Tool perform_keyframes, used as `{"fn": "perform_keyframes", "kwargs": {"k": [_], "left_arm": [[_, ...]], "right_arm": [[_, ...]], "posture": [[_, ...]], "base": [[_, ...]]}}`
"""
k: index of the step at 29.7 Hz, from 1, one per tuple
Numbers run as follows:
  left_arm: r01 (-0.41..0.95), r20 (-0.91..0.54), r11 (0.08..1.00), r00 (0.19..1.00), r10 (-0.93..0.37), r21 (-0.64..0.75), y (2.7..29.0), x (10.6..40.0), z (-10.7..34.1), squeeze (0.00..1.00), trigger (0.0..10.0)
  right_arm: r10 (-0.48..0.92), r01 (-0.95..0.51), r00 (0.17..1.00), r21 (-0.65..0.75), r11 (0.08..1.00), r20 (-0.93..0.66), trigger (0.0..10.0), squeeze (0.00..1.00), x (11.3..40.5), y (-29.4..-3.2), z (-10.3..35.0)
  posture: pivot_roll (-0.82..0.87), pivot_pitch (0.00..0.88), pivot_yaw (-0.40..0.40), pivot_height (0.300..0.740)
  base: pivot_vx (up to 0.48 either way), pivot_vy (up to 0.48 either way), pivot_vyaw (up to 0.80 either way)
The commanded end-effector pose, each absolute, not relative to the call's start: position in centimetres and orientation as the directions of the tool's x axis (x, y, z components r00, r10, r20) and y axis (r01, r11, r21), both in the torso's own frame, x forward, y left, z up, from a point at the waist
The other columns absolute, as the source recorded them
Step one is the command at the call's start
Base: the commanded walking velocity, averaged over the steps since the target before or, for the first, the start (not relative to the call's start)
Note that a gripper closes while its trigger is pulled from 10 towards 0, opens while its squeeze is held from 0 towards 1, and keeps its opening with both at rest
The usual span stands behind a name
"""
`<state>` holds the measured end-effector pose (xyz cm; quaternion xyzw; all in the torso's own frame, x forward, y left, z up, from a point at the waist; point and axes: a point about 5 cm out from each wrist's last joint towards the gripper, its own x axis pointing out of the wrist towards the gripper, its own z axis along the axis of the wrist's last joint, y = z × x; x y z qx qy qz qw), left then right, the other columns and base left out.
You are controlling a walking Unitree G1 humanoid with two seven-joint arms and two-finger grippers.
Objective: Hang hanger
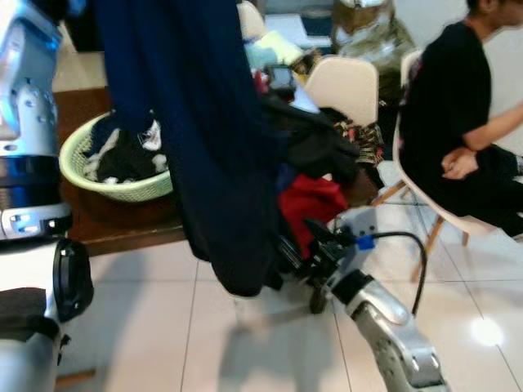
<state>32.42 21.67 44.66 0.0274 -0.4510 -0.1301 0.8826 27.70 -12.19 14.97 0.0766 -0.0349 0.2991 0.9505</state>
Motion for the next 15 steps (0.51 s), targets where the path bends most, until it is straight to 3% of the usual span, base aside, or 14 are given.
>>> {"fn": "perform_keyframes", "kwargs": {"k": [1, 13, 15], "left_arm": [[0.220, 0.776, 0.959, 0.567, -0.277, 0.181, 21.2, 32.8, 44.0, 0.00, 10.0], [0.269, 0.704, 0.945, 0.634, -0.320, 0.188, 20.3, 34.8, 41.3, 0.00, 10.0], [0.273, 0.710, 0.943, 0.624, -0.325, 0.191, 20.2, 34.7, 41.6, 0.00, 10.0]], "right_arm": [[0.548, -0.556, 0.831, 0.122, 0.822, 0.095, 10.0, 0.00, 27.8, -12.6, 14.6], [0.537, -0.543, 0.840, 0.126, 0.830, 0.078, 10.0, 0.00, 28.1, -12.6, 14.5], [0.537, -0.542, 0.840, 0.132, 0.830, 0.076, 10.0, 0.00, 28.2, -12.6, 14.5]], "posture": [[0.04, 0.119, 0.036, 0.740], [0.03, 0.110, 0.037, 0.740], [0.03, 0.107, 0.036, 0.740]], "base": [[0.349, 0.000, 0.00], [0.418, 0.000, 0.00], [0.450, 0.000, -0.80]]}}
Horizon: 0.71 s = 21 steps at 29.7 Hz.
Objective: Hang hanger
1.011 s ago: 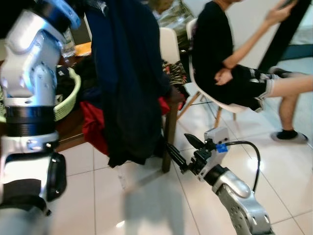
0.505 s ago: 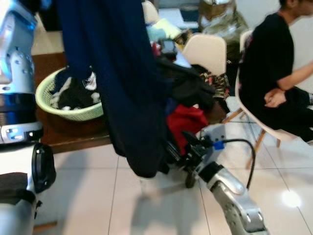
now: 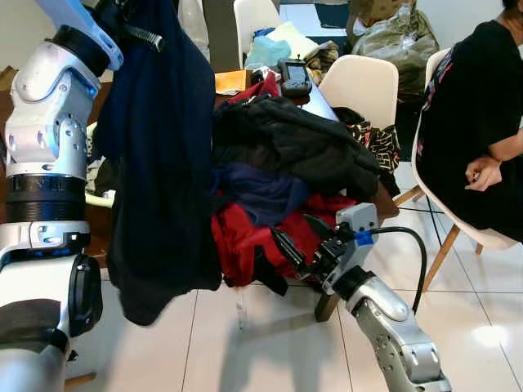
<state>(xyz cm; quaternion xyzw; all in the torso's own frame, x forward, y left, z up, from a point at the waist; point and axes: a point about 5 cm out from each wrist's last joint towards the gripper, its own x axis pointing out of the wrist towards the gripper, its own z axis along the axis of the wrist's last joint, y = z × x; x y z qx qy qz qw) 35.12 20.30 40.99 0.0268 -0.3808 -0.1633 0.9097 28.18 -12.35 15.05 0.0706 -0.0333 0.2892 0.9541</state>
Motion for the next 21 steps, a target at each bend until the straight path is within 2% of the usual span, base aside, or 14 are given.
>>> {"fn": "perform_keyframes", "kwargs": {"k": [1, 6, 17, 21], "left_arm": [[0.276, 0.719, 0.942, 0.614, -0.327, 0.193, 20.10, 34.52, 41.88, 0.00, 10.0], [0.276, 0.734, 0.941, 0.595, -0.328, 0.197, 20.03, 34.14, 42.40, 0.00, 10.0], [0.282, 0.747, 0.937, 0.572, -0.337, 0.207, 19.75, 33.74, 42.82, 0.00, 10.0], [0.296, 0.720, 0.934, 0.603, -0.345, 0.200, 19.21, 34.32, 41.99, 0.00, 10.0]], "right_arm": [[0.537, -0.542, 0.840, 0.135, 0.829, 0.075, 10.0, 0.00, 28.25, -12.57, 14.49], [0.537, -0.542, 0.840, 0.133, 0.830, 0.075, 10.0, 0.00, 28.34, -12.49, 14.50], [0.546, -0.554, 0.833, 0.128, 0.823, 0.088, 10.0, 0.00, 28.25, -12.11, 14.59], [0.548, -0.555, 0.832, 0.130, 0.822, 0.085, 10.0, 0.00, 28.12, -12.02, 14.49]], "posture": [[0.03, 0.107, 0.036, 0.740], [0.03, 0.105, 0.034, 0.740], [0.04, 0.108, 0.033, 0.740], [0.03, 0.113, 0.035, 0.740]], "base": [[0.450, 0.000, -0.80], [0.446, 0.000, -0.56], [0.445, 0.000, 0.00], [0.187, 0.000, 0.00]]}}
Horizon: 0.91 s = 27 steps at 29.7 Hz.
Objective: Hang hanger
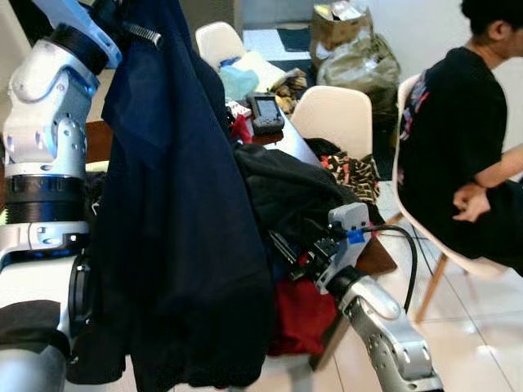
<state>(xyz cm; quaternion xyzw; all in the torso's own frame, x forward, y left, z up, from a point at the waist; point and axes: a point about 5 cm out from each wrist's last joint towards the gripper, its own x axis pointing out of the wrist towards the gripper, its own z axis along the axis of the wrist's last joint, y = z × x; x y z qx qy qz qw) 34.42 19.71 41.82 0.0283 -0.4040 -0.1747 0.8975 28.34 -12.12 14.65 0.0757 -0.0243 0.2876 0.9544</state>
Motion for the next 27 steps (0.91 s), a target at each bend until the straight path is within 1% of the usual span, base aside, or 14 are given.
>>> {"fn": "perform_keyframes", "kwargs": {"k": [1, 4, 6, 7, 8, 9, 10, 11, 12, 14, 17, 18, 20, 27], "left_arm": [[0.296, 0.720, 0.934, 0.603, -0.345, 0.200, 19.2, 34.3, 42.0, 0.00, 10.0], [0.313, 0.694, 0.927, 0.620, -0.365, 0.207, 18.5, 34.7, 41.1, 0.00, 10.0], [0.333, 0.673, 0.918, 0.631, -0.385, 0.213, 17.8, 34.9, 40.2, 0.00, 10.0], [0.350, 0.642, 0.907, 0.645, -0.414, 0.234, 16.7, 35.2, 38.9, 0.00, 10.0], [0.350, 0.642, 0.907, 0.645, -0.414, 0.234, 16.7, 35.2, 38.9, 0.00, 10.0], [0.379, 0.602, 0.890, 0.659, -0.451, 0.252, 15.5, 35.5, 37.2, 0.00, 10.0], [0.379, 0.602, 0.890, 0.659, -0.451, 0.252, 15.5, 35.5, 37.2, 0.00, 10.0], [0.431, 0.526, 0.860, 0.681, -0.509, 0.273, 13.5, 35.8, 34.3, 0.00, 10.0], [0.465, 0.492, 0.845, 0.689, -0.532, 0.263, 12.7, 35.9, 32.9, 0.00, 10.0], [0.485, 0.473, 0.837, 0.693, -0.545, 0.254, 12.3, 35.9, 32.2, 0.00, 10.0], [0.579, 0.403, 0.772, 0.662, -0.632, 0.261, 10.0, 35.1, 29.2, 0.00, 10.0], [0.579, 0.403, 0.772, 0.662, -0.632, 0.261, 10.0, 35.1, 29.2, 0.00, 10.0], [0.650, 0.350, 0.705, 0.615, -0.707, 0.283, 7.9, 33.7, 27.0, 0.00, 10.0], [0.672, 0.320, 0.678, 0.599, -0.734, 0.297, 7.1, 33.0, 26.0, 0.00, 10.0]], "right_arm": [[0.548, -0.555, 0.832, 0.130, 0.822, 0.085, 10.0, 0.00, 28.1, -12.0, 14.5], [0.548, -0.555, 0.832, 0.131, 0.822, 0.084, 10.0, 0.00, 28.1, -12.0, 14.5], [0.548, -0.555, 0.832, 0.131, 0.822, 0.084, 10.0, 0.00, 28.0, -12.0, 14.4], [0.550, -0.556, 0.831, 0.130, 0.821, 0.082, 10.0, 0.00, 28.0, -11.9, 14.4], [0.550, -0.556, 0.831, 0.130, 0.821, 0.082, 10.0, 0.00, 28.0, -11.9, 14.4], [0.551, -0.556, 0.831, 0.125, 0.822, 0.072, 10.0, 0.00, 28.0, -11.8, 14.3], [0.551, -0.556, 0.831, 0.125, 0.822, 0.072, 10.0, 0.00, 28.0, -11.8, 14.3], [0.553, -0.556, 0.831, 0.118, 0.823, 0.060, 10.0, 0.00, 27.9, -11.8, 14.1], [0.553, -0.555, 0.832, 0.114, 0.824, 0.054, 10.0, 0.00, 27.9, -11.8, 14.0], [0.553, -0.555, 0.832, 0.113, 0.824, 0.052, 10.0, 0.00, 27.9, -11.8, 14.0], [0.551, -0.552, 0.834, 0.107, 0.827, 0.044, 10.0, 0.00, 27.9, -12.0, 13.9], [0.551, -0.552, 0.834, 0.107, 0.827, 0.044, 10.0, 0.00, 27.9, -12.0, 13.9], [0.552, -0.552, 0.833, 0.100, 0.828, 0.037, 10.0, 0.00, 27.8, -12.0, 13.9], [0.553, -0.553, 0.832, 0.093, 0.828, 0.029, 10.0, 0.00, 27.8, -12.0, 13.8]], "posture": [[0.03, 0.113, 0.035, 0.740], [0.04, 0.117, 0.036, 0.740], [0.04, 0.120, 0.036, 0.740], [0.04, 0.123, 0.036, 0.740], [0.04, 0.123, 0.036, 0.740], [0.04, 0.123, 0.036, 0.740], [0.04, 0.123, 0.036, 0.740], [0.04, 0.126, 0.035, 0.740], [0.04, 0.126, 0.035, 0.740], [0.04, 0.126, 0.035, 0.740], [0.04, 0.131, 0.035, 0.740], [0.04, 0.131, 0.035, 0.740], [0.04, 0.133, 0.035, 0.740], [0.04, 0.135, 0.033, 0.740]], "base": [[0.000, 0.000, 0.00], [0.000, 0.000, 0.00], [0.000, 0.000, 0.00], [0.000, 0.000, 0.00], [0.000, 0.000, 0.00], [0.000, 0.000, 0.00], [0.000, 0.000, 0.00], [0.000, 0.000, 0.00], [0.000, 0.000, 0.00], [0.000, 0.000, 0.00], [0.000, 0.000, 0.00], [0.000, 0.000, 0.00], [0.000, 0.000, 0.00], [0.000, 0.000, 0.00]]}}
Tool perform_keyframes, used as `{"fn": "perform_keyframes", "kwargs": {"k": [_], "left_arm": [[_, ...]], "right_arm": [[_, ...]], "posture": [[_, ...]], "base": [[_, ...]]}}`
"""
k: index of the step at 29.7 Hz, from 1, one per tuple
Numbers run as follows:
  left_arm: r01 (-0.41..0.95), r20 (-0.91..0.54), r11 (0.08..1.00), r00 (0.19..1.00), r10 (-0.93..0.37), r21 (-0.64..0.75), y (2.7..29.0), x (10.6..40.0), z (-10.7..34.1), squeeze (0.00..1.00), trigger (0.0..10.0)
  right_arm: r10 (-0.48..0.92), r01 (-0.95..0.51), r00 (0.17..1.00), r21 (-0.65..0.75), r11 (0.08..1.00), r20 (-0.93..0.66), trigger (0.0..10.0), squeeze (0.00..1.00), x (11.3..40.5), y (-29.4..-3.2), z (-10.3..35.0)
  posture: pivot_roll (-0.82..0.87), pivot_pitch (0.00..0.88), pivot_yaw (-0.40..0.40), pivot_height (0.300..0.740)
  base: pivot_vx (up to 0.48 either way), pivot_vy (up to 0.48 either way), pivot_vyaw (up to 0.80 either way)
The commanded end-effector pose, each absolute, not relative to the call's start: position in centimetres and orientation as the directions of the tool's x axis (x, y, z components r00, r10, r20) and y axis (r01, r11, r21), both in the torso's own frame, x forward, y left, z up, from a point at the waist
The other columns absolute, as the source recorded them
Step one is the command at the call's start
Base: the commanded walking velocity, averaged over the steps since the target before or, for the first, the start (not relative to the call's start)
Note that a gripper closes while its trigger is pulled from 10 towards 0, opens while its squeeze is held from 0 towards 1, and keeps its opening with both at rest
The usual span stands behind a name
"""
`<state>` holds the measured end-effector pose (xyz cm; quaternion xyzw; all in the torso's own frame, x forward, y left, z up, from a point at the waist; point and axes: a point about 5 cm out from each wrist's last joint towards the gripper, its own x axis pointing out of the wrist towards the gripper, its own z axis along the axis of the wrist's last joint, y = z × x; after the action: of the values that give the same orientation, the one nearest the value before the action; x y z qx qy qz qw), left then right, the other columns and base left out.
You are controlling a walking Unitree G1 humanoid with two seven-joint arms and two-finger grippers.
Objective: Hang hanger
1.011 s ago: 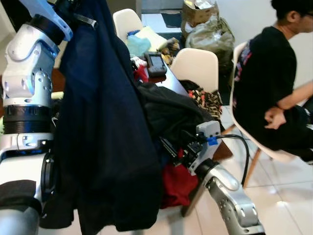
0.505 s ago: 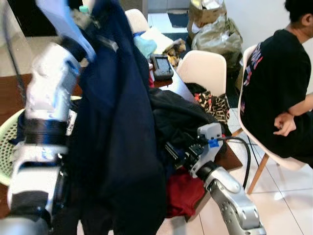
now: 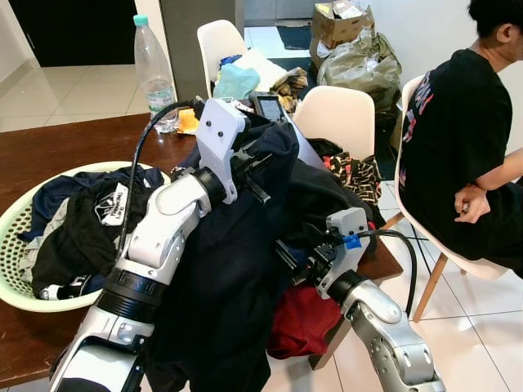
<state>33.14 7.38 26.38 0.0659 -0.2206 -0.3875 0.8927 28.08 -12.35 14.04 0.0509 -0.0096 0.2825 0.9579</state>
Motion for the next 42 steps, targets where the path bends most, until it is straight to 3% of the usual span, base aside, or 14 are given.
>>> {"fn": "perform_keyframes", "kwargs": {"k": [1, 6, 8, 12, 17, 20, 21, 22, 25, 33, 35, 40, 41, 42], "left_arm": [[0.690, 0.298, 0.657, 0.586, -0.754, 0.305, 6.6, 32.6, 25.4, 0.00, 10.0], [0.782, 0.206, 0.533, 0.491, -0.846, 0.324, 4.8, 30.6, 23.5, 0.00, 10.0], [0.782, 0.206, 0.533, 0.491, -0.846, 0.324, 4.8, 30.6, 23.5, 0.00, 10.0], [0.828, 0.138, 0.449, 0.428, -0.893, 0.338, 4.3, 29.2, 22.3, 0.00, 10.0], [0.825, 0.130, 0.447, 0.430, -0.893, 0.345, 4.5, 29.1, 22.1, 0.00, 10.0], [0.784, 0.155, 0.515, 0.493, -0.856, 0.346, 5.5, 29.6, 22.5, 0.00, 10.0], [0.760, 0.164, 0.549, 0.527, -0.834, 0.347, 6.0, 29.9, 22.7, 0.24, 10.0], [0.741, 0.171, 0.574, 0.552, -0.816, 0.348, 6.4, 30.2, 22.8, 1.00, 10.0], [0.709, 0.182, 0.613, 0.590, -0.787, 0.349, 7.0, 30.5, 22.9, 1.00, 10.0], [0.714, 0.163, 0.596, 0.582, -0.797, 0.368, 6.8, 30.0, 22.4, 1.00, 10.0], [0.717, 0.157, 0.591, 0.579, -0.800, 0.369, 6.6, 29.8, 22.1, 1.00, 10.0], [0.698, 0.157, 0.610, 0.600, -0.784, 0.375, 6.6, 29.9, 21.8, 1.00, 10.0], [0.688, 0.160, 0.620, 0.611, -0.776, 0.378, 6.8, 30.0, 21.9, 0.18, 10.0], [0.688, 0.160, 0.620, 0.611, -0.776, 0.378, 6.8, 30.0, 21.9, 0.18, 10.0]], "right_arm": [[0.554, -0.554, 0.832, 0.085, 0.828, 0.021, 10.0, 0.00, 27.8, -12.1, 13.7], [0.550, -0.549, 0.835, 0.060, 0.834, -0.001, 10.0, 0.00, 28.0, -12.5, 13.6], [0.550, -0.549, 0.835, 0.060, 0.834, -0.001, 10.0, 0.00, 28.0, -12.5, 13.6], [0.476, -0.478, 0.879, 0.090, 0.874, 0.041, 10.0, 0.00, 28.9, -14.1, 14.6], [0.408, -0.428, 0.903, 0.197, 0.882, 0.134, 10.0, 0.00, 29.6, -15.6, 16.3], [0.341, -0.408, 0.905, 0.297, 0.863, 0.253, 10.0, 0.00, 30.2, -18.0, 18.9], [0.320, -0.400, 0.905, 0.309, 0.863, 0.279, 10.0, 0.00, 30.4, -18.8, 19.7], [0.306, -0.393, 0.906, 0.314, 0.864, 0.293, 10.0, 0.00, 30.4, -19.4, 20.1], [0.288, -0.358, 0.921, 0.274, 0.893, 0.264, 10.0, 0.00, 30.7, -20.6, 20.2], [0.286, -0.346, 0.930, 0.290, 0.892, 0.229, 10.0, 0.00, 31.3, -22.4, 21.1], [0.339, -0.398, 0.911, 0.286, 0.872, 0.235, 10.0, 0.00, 31.2, -22.1, 21.6], [0.605, -0.638, 0.766, 0.139, 0.757, 0.217, 10.0, 0.00, 28.9, -20.1, 21.9], [0.671, -0.695, 0.716, 0.104, 0.712, 0.190, 10.0, 0.00, 28.0, -19.6, 21.5], [0.671, -0.695, 0.716, 0.104, 0.712, 0.190, 10.0, 0.00, 28.0, -19.6, 21.5]], "posture": [[0.04, 0.136, 0.033, 0.740], [0.04, 0.136, 0.032, 0.740], [0.04, 0.136, 0.032, 0.740], [0.04, 0.136, 0.032, 0.740], [0.05, 0.137, 0.031, 0.740], [0.05, 0.137, 0.027, 0.740], [0.05, 0.136, 0.025, 0.740], [0.05, 0.136, 0.025, 0.740], [0.05, 0.135, 0.020, 0.740], [0.05, 0.134, 0.018, 0.740], [0.05, 0.133, 0.016, 0.740], [0.05, 0.131, 0.012, 0.740], [0.05, 0.132, 0.016, 0.740], [0.05, 0.132, 0.016, 0.740]], "base": [[0.000, 0.000, 0.00], [0.000, 0.000, 0.00], [0.000, 0.000, 0.00], [0.000, 0.000, 0.00], [0.000, 0.000, 0.00], [0.000, 0.000, 0.00], [0.000, 0.000, 0.00], [0.000, 0.000, 0.00], [0.000, 0.000, 0.00], [0.000, 0.000, 0.00], [0.000, 0.000, 0.00], [0.000, 0.000, 0.00], [0.000, 0.000, 0.00], [0.000, 0.000, 0.00]]}}
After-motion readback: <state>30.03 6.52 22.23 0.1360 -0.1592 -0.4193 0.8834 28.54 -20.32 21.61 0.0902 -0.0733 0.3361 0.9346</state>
